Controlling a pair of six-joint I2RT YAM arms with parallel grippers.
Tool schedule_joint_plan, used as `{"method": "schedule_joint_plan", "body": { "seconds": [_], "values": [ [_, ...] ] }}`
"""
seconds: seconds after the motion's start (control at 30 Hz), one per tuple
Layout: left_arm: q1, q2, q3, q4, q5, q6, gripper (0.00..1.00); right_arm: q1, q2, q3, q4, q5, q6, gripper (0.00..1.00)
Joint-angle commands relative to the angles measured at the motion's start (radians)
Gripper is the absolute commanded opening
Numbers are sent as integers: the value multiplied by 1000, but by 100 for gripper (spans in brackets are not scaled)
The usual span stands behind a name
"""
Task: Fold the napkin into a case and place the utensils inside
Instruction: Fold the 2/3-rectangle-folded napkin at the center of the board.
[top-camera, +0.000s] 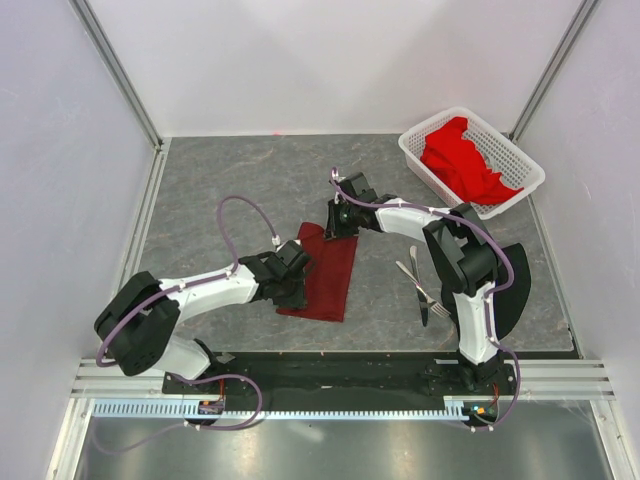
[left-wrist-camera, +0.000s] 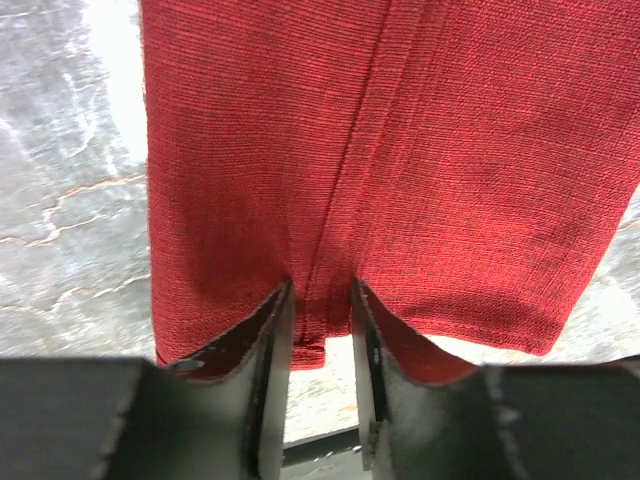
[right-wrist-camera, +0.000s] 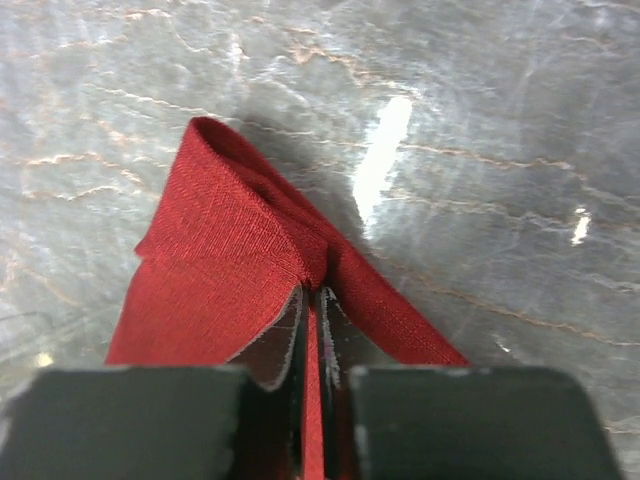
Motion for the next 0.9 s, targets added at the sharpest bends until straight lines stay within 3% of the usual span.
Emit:
{"method": "schedule_joint_plan", "body": {
  "seconds": [0.0, 0.27, 0.33, 0.4, 0.47, 0.53, 0.67, 0.77, 0.8, 0.87],
  "values": [
    [-5, 10, -58, 72, 44, -73, 33, -12, 18, 28, -5, 76, -59, 1],
    [-5, -12, -35, 55, 48, -56, 28, -12, 52, 52, -28, 91, -125, 0],
    [-5, -38, -22, 51, 59, -45, 30, -12, 28, 59, -40, 90, -123, 4],
    [-6, -99, -9, 54, 62, -26, 34, -12, -12, 69, -59, 90, -109, 23],
    [-12, -146, 10, 55, 87, -3, 49, -12, -44, 80, -98, 85, -93, 41],
    [-28, -165, 37, 55, 90, 14, 56, -15, -98, 89, -132, 90, -79, 52],
    [-95, -159, 97, 51, 69, 14, 60, -45, -193, 76, -184, 88, -31, 83],
    [-176, -115, 158, 34, -17, 10, 60, -104, -273, 16, -206, 53, 13, 93],
    [-221, -75, 200, 8, -74, 4, 66, -140, -315, -33, -207, 36, 30, 97],
    [-262, -30, 275, -67, -172, -10, 69, -197, -363, -122, -211, 31, 44, 98]
  ]
}}
